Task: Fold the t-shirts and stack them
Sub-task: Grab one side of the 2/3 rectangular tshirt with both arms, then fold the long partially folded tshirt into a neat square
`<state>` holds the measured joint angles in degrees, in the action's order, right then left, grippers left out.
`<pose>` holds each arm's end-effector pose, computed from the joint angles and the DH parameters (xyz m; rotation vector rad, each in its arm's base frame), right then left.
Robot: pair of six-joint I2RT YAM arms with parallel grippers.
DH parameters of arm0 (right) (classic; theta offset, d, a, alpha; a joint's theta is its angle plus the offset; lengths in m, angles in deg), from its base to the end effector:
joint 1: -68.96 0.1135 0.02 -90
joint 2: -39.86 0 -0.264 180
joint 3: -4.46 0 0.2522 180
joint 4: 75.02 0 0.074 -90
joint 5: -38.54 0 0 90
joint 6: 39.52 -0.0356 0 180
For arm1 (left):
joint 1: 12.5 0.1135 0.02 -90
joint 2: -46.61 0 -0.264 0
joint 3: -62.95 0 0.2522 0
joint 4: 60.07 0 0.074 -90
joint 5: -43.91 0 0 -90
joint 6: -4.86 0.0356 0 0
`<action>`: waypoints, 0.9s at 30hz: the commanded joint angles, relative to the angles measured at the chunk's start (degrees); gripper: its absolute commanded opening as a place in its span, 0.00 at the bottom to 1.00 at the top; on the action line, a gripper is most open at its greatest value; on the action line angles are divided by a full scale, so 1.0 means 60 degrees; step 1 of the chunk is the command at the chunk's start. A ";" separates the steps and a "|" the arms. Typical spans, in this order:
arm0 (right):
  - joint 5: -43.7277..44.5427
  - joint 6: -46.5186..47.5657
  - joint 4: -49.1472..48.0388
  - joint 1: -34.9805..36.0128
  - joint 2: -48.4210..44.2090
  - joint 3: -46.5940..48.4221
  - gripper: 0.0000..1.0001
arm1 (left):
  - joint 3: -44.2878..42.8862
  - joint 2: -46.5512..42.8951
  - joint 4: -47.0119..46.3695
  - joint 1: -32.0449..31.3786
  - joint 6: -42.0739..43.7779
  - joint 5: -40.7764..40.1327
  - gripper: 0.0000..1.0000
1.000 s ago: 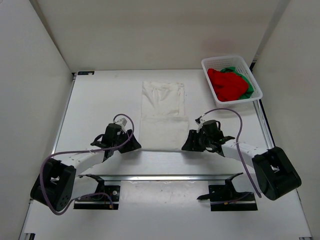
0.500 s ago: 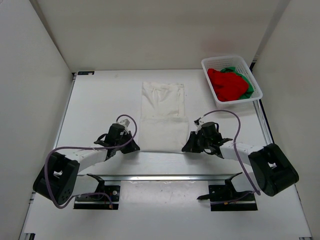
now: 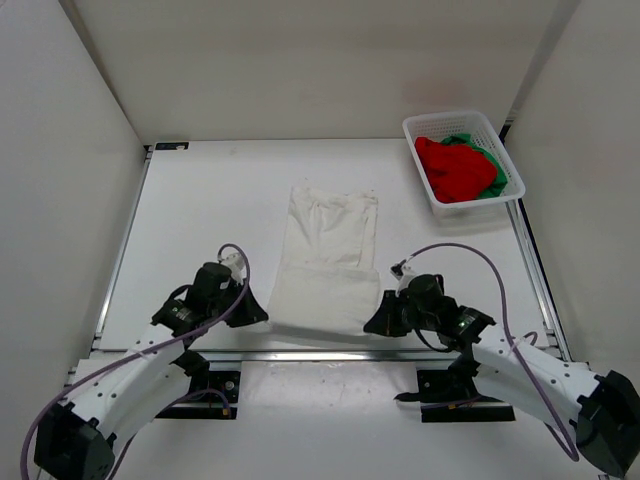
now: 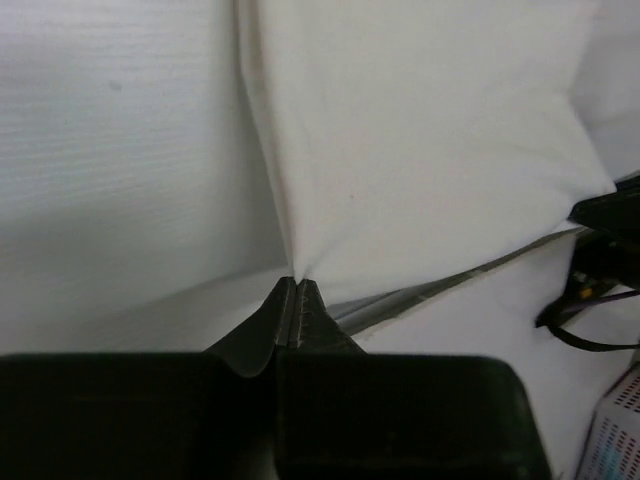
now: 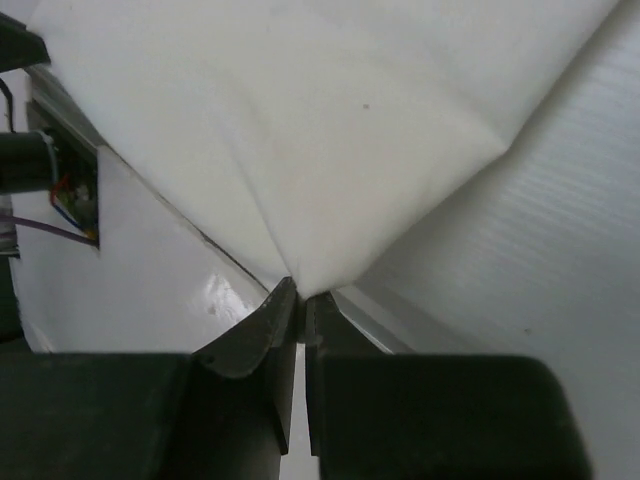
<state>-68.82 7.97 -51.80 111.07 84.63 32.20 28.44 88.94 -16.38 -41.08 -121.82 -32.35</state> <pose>0.1087 0.1126 0.1558 -0.1673 2.4871 1.0568 0.1209 -0.0755 0.1720 -0.0745 2.6009 -0.7532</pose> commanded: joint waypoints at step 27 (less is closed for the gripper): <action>-0.3126 0.2293 0.0768 -0.5978 1.2531 1.3677 0.17 | -1.1453 1.1957 -0.3142 0.2843 -0.1135 -0.0665 0.31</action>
<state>-88.43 20.76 -49.03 75.57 158.70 108.24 -37.46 159.97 -32.75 -26.59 -125.54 -36.57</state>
